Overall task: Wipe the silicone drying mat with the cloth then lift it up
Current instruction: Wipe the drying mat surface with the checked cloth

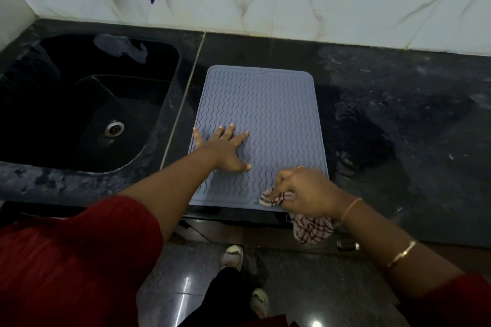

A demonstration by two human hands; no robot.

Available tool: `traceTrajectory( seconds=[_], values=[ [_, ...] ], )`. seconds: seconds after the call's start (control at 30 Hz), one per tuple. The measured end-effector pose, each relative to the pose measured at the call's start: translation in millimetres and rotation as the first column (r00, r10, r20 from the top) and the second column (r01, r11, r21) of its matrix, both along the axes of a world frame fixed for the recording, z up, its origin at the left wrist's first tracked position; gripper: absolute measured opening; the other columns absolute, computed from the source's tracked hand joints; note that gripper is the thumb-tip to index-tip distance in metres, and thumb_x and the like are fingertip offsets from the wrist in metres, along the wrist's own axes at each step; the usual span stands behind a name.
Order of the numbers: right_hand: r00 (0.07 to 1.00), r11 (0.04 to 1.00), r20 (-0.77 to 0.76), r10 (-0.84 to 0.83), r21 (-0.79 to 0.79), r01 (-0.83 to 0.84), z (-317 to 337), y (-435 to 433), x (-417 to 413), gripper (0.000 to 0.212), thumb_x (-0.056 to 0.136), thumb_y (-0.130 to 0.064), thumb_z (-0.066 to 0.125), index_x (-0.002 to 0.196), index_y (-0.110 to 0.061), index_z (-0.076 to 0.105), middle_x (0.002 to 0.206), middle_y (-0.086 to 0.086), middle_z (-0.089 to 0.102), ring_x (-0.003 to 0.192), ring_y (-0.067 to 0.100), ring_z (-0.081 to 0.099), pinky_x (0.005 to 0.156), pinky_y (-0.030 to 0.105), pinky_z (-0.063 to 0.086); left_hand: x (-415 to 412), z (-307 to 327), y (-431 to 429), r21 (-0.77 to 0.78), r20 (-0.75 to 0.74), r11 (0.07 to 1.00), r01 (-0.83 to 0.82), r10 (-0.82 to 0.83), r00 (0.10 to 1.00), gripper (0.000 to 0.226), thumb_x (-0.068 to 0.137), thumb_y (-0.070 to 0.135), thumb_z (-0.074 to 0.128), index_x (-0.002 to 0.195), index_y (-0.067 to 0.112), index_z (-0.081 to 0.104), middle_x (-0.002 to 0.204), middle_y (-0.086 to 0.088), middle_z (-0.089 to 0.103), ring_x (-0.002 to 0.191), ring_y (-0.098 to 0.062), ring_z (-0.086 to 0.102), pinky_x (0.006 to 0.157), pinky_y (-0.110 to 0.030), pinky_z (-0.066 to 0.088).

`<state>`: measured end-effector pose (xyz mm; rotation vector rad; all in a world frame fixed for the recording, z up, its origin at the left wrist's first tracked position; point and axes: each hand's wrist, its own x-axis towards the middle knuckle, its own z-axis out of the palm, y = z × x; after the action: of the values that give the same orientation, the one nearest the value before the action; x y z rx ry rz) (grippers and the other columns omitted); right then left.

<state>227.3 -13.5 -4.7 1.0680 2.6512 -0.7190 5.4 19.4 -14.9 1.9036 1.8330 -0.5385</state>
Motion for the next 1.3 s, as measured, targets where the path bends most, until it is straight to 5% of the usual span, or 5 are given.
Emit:
traceTrajectory(
  seconds=[0.27,0.47,0.7,0.93,1.3],
  values=[
    [0.831,0.857,-0.255,-0.494,0.021,0.516,-4.5,75.2,-28.6,0.029,0.089,-0.024,0.058,0.117,-0.025,0.065,0.117,0.004,0.06,0.108,0.025,0.058,0.09,0.037,0.048,4.0,0.6,-2.9,-0.001,-0.004,0.999,-0.032,0.032,0.999,0.09,0.084,0.07,0.046,0.149,0.042,-0.01,0.158,0.003,-0.021,0.147,-0.022,-0.016,0.106,-0.069,-0.013],
    [0.927,0.887,0.065,-0.37,0.323,0.331,-15.9,21.8,-41.2,0.064,0.08,-0.055,0.055,0.133,-0.022,0.042,0.128,0.008,0.044,0.117,0.032,0.045,0.09,0.048,0.042,3.2,-0.1,-3.1,-0.005,-0.006,1.0,-0.026,0.026,1.0,0.09,0.083,0.072,0.044,0.149,0.042,-0.011,0.158,0.004,-0.022,0.147,-0.021,-0.016,0.105,-0.07,-0.012],
    [0.996,0.986,0.021,-0.086,0.148,0.082,-10.4,-40.7,-17.7,0.051,0.078,-0.035,0.064,0.126,-0.028,0.052,0.115,-0.003,0.049,0.104,0.022,0.05,0.081,0.038,0.048,3.0,-0.5,-2.5,0.013,-0.023,1.0,-0.024,0.024,0.999,0.091,0.082,0.072,0.045,0.149,0.042,-0.009,0.159,0.004,-0.019,0.147,-0.022,-0.014,0.104,-0.071,-0.012],
    [0.894,0.906,-0.244,-0.376,0.105,0.41,-7.5,22.4,-15.2,0.042,0.08,-0.028,0.064,0.122,-0.029,0.06,0.114,-0.001,0.057,0.106,0.021,0.054,0.086,0.034,0.047,5.8,-0.2,-7.7,0.018,0.009,0.998,-0.053,0.053,0.999,0.088,0.085,0.07,0.045,0.149,0.042,-0.008,0.159,0.004,-0.02,0.147,-0.022,-0.015,0.104,-0.07,-0.012],
    [0.995,0.992,0.072,-0.073,-0.097,0.08,1.9,-11.2,1.8,0.036,0.076,-0.03,0.068,0.112,-0.029,0.066,0.11,-0.005,0.059,0.101,0.017,0.055,0.086,0.039,0.049,6.7,1.3,-10.7,-0.011,0.019,0.998,-0.059,0.059,0.998,0.088,0.086,0.068,0.046,0.149,0.042,-0.009,0.158,0.004,-0.022,0.146,-0.022,-0.017,0.105,-0.07,-0.012]
  ],
)
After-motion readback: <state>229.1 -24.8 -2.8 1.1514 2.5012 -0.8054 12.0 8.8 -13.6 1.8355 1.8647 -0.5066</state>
